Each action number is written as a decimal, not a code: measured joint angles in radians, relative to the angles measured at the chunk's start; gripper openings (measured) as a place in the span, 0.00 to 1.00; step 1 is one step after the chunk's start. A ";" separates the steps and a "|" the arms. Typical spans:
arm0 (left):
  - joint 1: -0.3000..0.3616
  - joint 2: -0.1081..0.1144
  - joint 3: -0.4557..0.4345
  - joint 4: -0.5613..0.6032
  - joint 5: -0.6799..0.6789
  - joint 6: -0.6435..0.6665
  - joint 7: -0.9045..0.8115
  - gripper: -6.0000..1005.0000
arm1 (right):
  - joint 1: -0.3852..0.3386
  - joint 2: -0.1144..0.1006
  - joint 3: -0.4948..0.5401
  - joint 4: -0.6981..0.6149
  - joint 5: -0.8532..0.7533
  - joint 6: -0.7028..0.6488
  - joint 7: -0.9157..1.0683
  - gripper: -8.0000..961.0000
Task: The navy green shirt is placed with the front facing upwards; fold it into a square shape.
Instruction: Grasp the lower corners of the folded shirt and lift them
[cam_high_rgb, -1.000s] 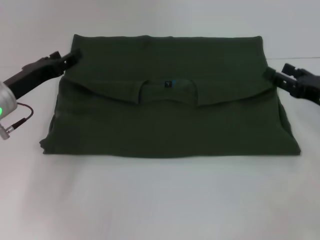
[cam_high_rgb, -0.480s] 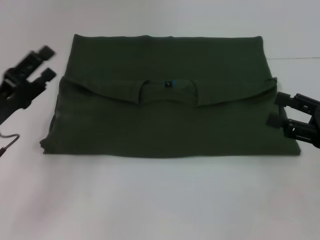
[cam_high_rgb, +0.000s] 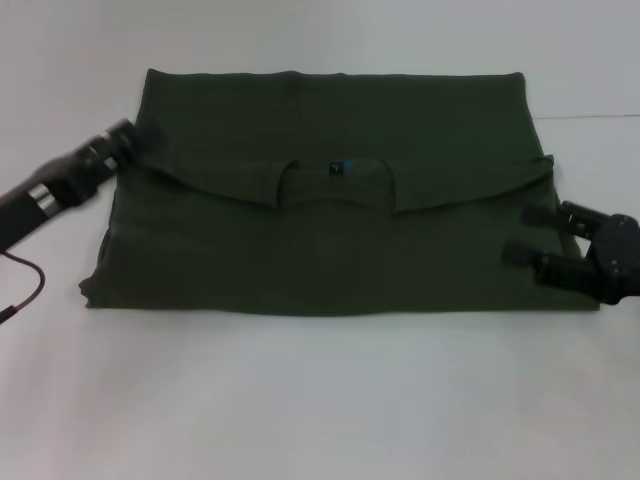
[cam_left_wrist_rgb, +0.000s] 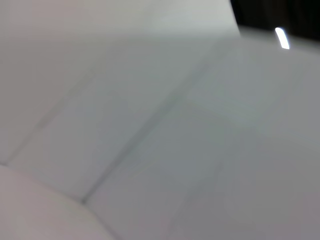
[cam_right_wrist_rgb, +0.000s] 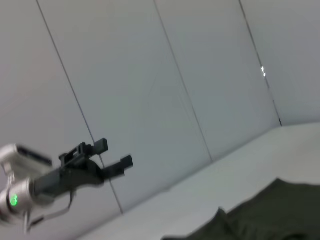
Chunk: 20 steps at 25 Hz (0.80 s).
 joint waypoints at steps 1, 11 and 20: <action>-0.002 0.009 0.032 0.039 0.033 0.006 0.018 0.82 | -0.003 -0.003 -0.024 -0.003 -0.001 0.011 0.000 0.88; -0.093 0.070 0.077 0.167 0.472 -0.101 0.133 0.82 | -0.038 0.000 -0.058 -0.001 -0.023 0.210 0.002 0.88; -0.117 0.084 0.073 0.127 0.656 -0.319 0.049 0.81 | -0.037 0.020 -0.063 0.029 -0.021 0.231 0.004 0.88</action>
